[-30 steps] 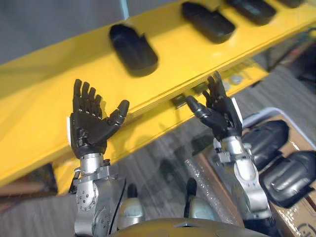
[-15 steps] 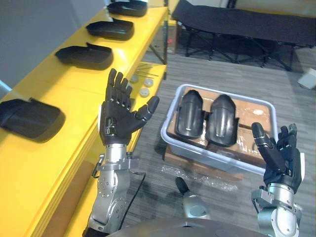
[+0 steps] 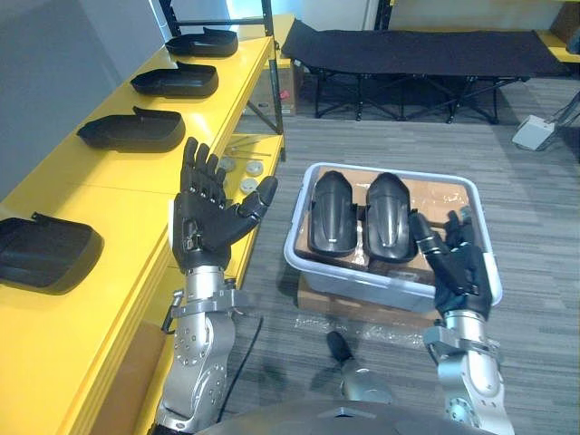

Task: Walk over and take three plastic housings, then place them on the shelf

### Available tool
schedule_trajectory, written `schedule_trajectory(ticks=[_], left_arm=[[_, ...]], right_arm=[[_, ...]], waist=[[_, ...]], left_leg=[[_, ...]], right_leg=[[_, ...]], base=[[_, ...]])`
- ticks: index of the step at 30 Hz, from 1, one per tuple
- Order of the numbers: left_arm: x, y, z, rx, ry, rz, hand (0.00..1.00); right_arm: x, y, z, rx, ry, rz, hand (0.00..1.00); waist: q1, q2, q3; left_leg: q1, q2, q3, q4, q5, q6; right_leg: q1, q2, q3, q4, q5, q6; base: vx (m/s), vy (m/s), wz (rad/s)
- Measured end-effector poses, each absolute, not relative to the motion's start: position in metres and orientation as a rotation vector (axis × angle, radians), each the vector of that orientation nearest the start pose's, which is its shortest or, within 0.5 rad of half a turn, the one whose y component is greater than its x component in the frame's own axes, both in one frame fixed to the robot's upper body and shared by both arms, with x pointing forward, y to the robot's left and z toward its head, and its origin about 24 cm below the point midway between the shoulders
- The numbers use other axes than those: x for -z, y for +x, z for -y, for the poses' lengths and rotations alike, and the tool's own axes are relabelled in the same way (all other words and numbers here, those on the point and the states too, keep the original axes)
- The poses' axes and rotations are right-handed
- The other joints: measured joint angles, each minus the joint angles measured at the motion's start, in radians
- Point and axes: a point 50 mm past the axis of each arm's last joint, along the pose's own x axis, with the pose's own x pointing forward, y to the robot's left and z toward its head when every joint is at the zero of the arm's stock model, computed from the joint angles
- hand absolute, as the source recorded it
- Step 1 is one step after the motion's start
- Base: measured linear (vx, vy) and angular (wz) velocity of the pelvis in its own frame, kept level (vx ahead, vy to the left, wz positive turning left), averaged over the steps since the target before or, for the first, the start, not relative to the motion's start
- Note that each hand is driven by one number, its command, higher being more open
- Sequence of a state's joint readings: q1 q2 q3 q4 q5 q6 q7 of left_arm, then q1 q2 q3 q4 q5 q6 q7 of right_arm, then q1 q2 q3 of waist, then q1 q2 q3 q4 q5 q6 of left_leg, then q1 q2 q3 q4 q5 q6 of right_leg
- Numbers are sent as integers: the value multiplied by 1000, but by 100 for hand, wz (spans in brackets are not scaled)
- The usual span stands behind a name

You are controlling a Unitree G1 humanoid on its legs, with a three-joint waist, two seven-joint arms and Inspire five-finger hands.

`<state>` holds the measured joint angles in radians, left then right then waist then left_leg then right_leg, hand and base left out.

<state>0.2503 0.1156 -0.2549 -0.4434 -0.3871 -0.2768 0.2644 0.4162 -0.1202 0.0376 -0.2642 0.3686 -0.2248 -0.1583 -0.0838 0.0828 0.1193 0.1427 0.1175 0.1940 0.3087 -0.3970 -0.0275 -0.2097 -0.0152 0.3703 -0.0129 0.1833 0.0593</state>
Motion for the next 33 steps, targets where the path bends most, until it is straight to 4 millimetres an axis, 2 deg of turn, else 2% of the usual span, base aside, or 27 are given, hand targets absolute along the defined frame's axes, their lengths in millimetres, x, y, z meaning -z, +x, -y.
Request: schedule_trajectory(ticks=[1,2,5,7,8,9,10,11,12,13,14,15,16,18,19,20,21,22,23,24,25,26,27,28,29,31,33], left_arm=[[-106,193,-136,-32,-429,365,100],[-106,192,-131,-3,-436,359,100],[-106,190,-120,60,-454,362,100],[-106,189,-115,86,-457,355,100],[-106,189,-115,85,-452,356,100],[-107,190,-120,63,-440,361,100],[-108,192,-128,35,-418,376,100],[-108,194,-132,21,-403,378,100],[-106,194,-140,-10,-392,369,100],[-105,193,-147,-32,-374,370,100],[-105,193,-150,-42,-367,374,100],[-106,193,-159,-78,-354,386,100],[-105,190,-170,-120,-371,384,100],[-101,188,-177,-153,-406,369,100],[-95,182,-182,-186,-432,341,100],[-89,177,-183,-202,-452,311,100],[-87,176,-183,-217,-472,300,100],[-83,176,-178,-254,-516,284,100],[-79,178,-171,-271,-558,266,100],[-78,178,-169,-274,-570,259,100],[-77,179,-168,-279,-579,258,100],[-78,180,-168,-281,-578,262,100],[-78,181,-168,-282,-578,265,100],[-77,180,-168,-282,-575,260,100],[-78,180,-168,-275,-575,265,100],[-77,179,-167,-261,-567,269,100],[-77,178,-167,-244,-563,266,100]], right_arm=[[-38,168,182,230,275,57,100],[-35,164,176,225,292,35,100],[-32,152,162,223,350,-4,100],[-35,143,162,214,384,-4,100],[-36,141,163,205,397,-1,100],[-37,143,161,166,420,8,100],[-40,149,159,130,428,33,100],[-40,153,157,117,429,40,100],[-38,164,153,83,420,43,100],[-34,175,149,55,397,35,100],[-33,179,147,40,390,31,100],[-31,189,138,7,383,22,100],[-30,196,129,-13,392,17,100],[-29,196,124,-21,394,7,100],[-25,192,122,-18,379,-18,100],[-20,187,124,-1,371,-41,100],[-19,186,127,4,364,-46,100],[-19,187,138,17,329,-41,100],[-20,190,151,33,276,-38,100],[-19,189,156,39,253,-40,100],[-20,189,169,58,206,-39,100],[-21,189,173,66,194,-36,100],[-22,189,179,81,173,-27,100],[-24,190,185,106,156,-17,100],[-25,190,190,123,151,-4,100],[-27,189,196,138,128,10,100],[-27,189,200,135,85,8,100]], waist=[[2,-10,7],[4,-11,13],[3,-18,20],[1,-33,31],[-1,-41,37],[5,-50,44],[5,-47,56],[8,-50,59],[14,-43,62],[27,-34,63],[33,-34,63],[57,-36,63],[73,-36,63],[86,-39,62],[85,-59,54],[81,-73,45],[82,-85,38],[73,-57,50],[46,-23,67],[34,-16,71],[11,-12,77],[5,-16,80],[4,-16,84],[11,-17,86],[24,-6,83],[33,13,84],[33,37,73]], left_leg=[[1,-15,-4,6,-2,-6],[4,-24,-17,26,-11,-15],[4,-17,-10,75,-40,-22],[6,-17,20,112,-60,-16],[7,-19,32,127,-63,-10],[-1,-5,55,139,-57,0],[-13,16,89,143,-56,-1],[-17,24,104,146,-51,-6],[-18,55,116,153,-41,-17],[-17,88,115,159,-31,-29],[-19,99,115,160,-27,-35],[-28,124,117,161,-14,-56],[-37,146,118,159,0,-77],[-50,170,114,155,15,-103],[-54,185,107,129,40,-143],[-52,195,106,92,72,-173],[-51,202,109,72,92,-178],[-70,233,95,54,130,-164],[-101,263,72,64,183,-129],[-115,271,66,79,216,-109],[-162,289,52,161,314,-36],[-187,296,45,202,346,-15],[-199,285,29,241,330,-37],[-204,237,2,244,250,-68],[-206,178,-29,220,199,-77],[-210,92,-43,139,182,-62],[-206,45,-36,31,187,-33]], right_leg=[[-36,-4,-25,93,-3,4],[-38,-6,-30,127,-13,33],[-38,4,-42,144,5,59],[-38,2,-75,151,19,68],[-38,2,-87,148,38,59],[-32,6,-109,80,136,40],[-42,6,-184,86,153,7],[-75,-1,-244,210,49,-57],[-128,-20,-326,449,-108,-119],[-132,-64,-371,600,-181,-97],[-129,-85,-378,634,-197,-90],[-116,-159,-394,686,-227,-80],[-98,-216,-394,689,-227,-73],[-67,-259,-388,654,-212,-49],[-3,-291,-399,546,-156,45],[43,-284,-456,459,-246,150],[55,-275,-487,430,-279,150],[48,-235,-516,391,-310,135],[43,-195,-524,370,-297,111],[43,-182,-525,357,-291,98],[57,-159,-517,320,-279,68],[67,-154,-511,304,-272,54],[86,-154,-496,278,-265,42],[103,-143,-467,244,-251,24],[114,-134,-438,216,-237,15],[126,-122,-412,182,-217,14],[115,-102,-400,144,-205,25]], base=[[-2,44,5],[10,47,12],[7,44,-19],[-81,16,-40],[-178,7,-73],[-216,-63,-88],[-235,-87,-85],[-235,-118,-54],[-189,-85,-23],[-152,-78,-15],[-75,-117,-14],[-17,-189,-23],[6,-293,-25],[37,-327,-11],[68,-439,-7],[88,-461,-17],[99,-502,-36],[76,-496,-36],[50,-484,-29],[31,-498,-28],[25,-365,-33],[35,-352,-49],[36,-190,-66],[43,-148,-95],[46,-110,-92],[26,-61,-70],[-45,48,-50]])
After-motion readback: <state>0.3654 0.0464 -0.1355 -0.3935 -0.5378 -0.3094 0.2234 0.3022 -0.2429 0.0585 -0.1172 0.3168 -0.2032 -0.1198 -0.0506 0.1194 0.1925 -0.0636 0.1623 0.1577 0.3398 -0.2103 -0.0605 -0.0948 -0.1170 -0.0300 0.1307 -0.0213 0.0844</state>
